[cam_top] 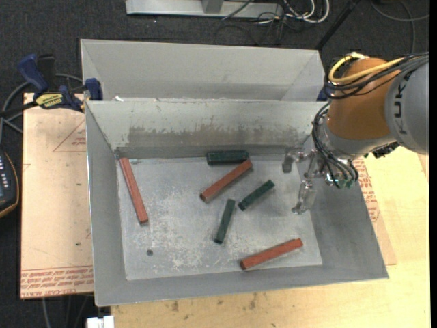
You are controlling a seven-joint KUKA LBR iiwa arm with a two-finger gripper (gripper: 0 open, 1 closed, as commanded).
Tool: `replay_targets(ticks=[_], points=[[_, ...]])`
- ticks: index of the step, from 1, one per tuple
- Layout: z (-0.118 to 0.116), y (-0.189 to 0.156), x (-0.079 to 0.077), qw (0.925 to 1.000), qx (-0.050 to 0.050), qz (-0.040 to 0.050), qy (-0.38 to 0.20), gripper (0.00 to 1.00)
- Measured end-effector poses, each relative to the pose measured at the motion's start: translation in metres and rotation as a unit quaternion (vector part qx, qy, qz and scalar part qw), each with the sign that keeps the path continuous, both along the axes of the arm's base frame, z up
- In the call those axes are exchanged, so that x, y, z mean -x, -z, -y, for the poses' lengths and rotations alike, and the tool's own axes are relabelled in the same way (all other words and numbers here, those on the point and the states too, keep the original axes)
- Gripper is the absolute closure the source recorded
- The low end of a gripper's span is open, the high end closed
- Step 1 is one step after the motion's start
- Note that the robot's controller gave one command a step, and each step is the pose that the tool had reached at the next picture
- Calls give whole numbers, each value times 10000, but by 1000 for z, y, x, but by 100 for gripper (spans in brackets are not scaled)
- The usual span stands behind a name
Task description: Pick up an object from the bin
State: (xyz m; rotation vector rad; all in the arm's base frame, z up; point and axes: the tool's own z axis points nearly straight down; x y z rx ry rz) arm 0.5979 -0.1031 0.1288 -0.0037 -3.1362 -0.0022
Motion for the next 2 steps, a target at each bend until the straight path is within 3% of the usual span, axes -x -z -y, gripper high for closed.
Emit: replay_targets(ticks=[1, 2], points=[[-52, 62, -34, 9986, -9, 30, -529, 0], [-49, 58, -35, 9986, 4, 41, -518, 100]])
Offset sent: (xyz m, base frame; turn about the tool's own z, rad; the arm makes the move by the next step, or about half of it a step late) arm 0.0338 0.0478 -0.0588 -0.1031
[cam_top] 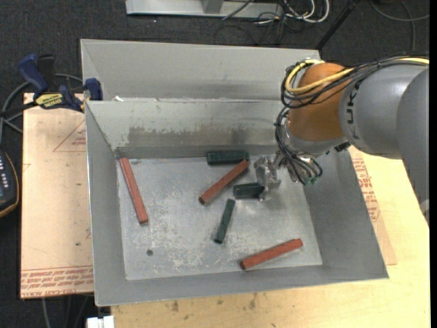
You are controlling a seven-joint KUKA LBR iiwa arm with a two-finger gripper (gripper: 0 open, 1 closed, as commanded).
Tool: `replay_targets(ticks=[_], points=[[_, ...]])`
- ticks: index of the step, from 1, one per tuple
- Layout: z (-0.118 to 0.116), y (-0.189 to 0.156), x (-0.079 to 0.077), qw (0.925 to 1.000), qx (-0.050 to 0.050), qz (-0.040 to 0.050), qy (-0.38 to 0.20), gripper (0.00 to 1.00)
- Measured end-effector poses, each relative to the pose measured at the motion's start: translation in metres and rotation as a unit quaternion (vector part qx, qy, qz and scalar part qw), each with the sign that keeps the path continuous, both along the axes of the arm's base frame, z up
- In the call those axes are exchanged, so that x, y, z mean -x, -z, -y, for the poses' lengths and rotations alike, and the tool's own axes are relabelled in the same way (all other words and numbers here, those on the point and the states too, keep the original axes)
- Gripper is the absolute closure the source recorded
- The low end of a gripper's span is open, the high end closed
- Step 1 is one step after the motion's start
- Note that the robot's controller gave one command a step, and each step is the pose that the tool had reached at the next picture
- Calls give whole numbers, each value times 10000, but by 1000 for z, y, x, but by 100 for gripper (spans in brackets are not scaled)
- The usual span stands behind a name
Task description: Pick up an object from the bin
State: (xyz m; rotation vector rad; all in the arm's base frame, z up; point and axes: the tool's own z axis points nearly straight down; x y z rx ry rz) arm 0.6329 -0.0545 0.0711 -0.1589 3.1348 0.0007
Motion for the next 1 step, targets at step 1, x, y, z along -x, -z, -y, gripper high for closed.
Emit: replay_targets(ticks=[1], points=[[-6, -155, -5, 9995, 6, 49, -311, 100]])
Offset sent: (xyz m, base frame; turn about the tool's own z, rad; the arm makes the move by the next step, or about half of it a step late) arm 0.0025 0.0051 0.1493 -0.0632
